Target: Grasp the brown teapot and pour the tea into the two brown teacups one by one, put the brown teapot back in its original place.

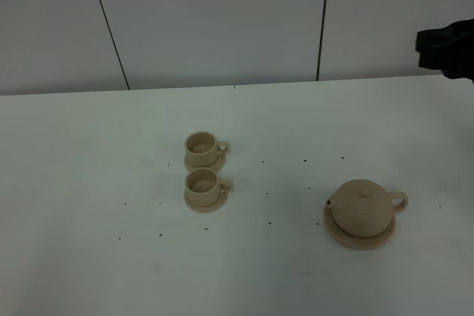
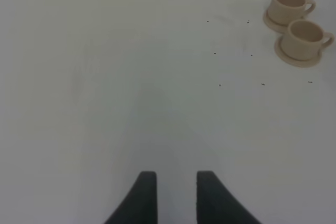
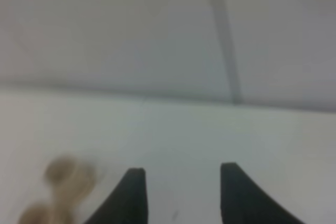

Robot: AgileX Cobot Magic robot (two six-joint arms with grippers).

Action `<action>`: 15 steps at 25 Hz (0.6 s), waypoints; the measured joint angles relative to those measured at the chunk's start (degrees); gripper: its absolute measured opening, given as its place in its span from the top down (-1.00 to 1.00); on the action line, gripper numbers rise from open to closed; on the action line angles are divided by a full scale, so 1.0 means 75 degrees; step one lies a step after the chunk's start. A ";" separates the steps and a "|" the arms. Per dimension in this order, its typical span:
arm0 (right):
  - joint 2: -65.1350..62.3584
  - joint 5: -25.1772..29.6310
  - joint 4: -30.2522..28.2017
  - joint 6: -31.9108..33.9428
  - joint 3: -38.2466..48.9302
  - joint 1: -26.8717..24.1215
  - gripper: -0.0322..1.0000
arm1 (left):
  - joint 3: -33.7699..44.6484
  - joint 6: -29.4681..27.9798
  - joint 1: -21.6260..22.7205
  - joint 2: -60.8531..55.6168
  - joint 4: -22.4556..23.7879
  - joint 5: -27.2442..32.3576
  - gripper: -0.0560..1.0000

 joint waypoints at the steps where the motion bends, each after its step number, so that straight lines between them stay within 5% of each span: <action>1: 0.0255 0.0492 -0.0208 0.0000 -0.0253 0.0000 0.31 | 0.0000 0.0000 0.0000 0.0000 0.0000 0.0000 0.41; 15: 0.3180 0.6066 -0.1941 -0.0874 -0.3468 0.0000 0.31 | 0.0000 0.0000 0.0000 0.0000 0.0000 0.0000 0.41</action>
